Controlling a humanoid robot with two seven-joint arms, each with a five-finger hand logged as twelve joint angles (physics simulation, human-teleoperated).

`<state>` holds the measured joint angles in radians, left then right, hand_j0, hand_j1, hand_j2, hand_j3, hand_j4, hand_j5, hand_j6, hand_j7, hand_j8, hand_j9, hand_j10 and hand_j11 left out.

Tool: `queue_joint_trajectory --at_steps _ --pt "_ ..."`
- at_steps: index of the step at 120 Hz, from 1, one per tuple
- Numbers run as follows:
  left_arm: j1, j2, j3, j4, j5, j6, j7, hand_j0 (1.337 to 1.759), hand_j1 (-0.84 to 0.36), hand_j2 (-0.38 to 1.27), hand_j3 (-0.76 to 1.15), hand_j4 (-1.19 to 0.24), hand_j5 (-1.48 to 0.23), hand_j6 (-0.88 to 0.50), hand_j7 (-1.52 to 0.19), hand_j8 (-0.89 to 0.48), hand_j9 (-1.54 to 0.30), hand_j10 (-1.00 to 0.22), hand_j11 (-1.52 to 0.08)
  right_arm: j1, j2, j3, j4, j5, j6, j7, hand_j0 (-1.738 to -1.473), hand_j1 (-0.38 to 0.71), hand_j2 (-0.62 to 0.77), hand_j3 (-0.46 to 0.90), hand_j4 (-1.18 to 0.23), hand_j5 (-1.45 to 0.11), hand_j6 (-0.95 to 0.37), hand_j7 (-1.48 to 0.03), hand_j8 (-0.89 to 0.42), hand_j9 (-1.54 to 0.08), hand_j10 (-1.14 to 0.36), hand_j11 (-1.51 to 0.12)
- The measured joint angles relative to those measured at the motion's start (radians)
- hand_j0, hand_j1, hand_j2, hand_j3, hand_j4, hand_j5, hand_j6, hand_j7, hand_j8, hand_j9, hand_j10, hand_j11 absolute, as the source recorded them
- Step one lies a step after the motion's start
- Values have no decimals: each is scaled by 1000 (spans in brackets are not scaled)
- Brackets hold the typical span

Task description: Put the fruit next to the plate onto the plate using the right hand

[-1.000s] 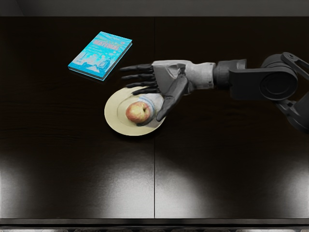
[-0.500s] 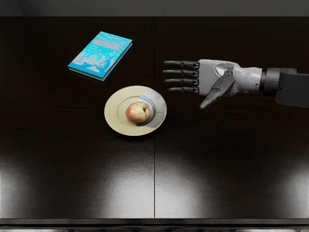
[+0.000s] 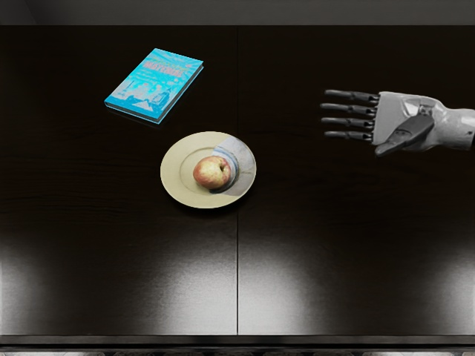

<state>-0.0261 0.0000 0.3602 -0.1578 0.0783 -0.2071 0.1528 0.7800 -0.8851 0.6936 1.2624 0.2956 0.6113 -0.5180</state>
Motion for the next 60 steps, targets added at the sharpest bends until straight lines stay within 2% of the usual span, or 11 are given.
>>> queue_joint_trajectory --at_steps 60 --pt "-2 0 -3 -5 0 0 0 1658 69 47 0 -233 -303 -233 -303 -233 -303 -233 -303 -17 -63 0 1 34 0 -2 -1658 -306 -7 0 -33 -47 -32 -47 -33 -47 -34 -47"
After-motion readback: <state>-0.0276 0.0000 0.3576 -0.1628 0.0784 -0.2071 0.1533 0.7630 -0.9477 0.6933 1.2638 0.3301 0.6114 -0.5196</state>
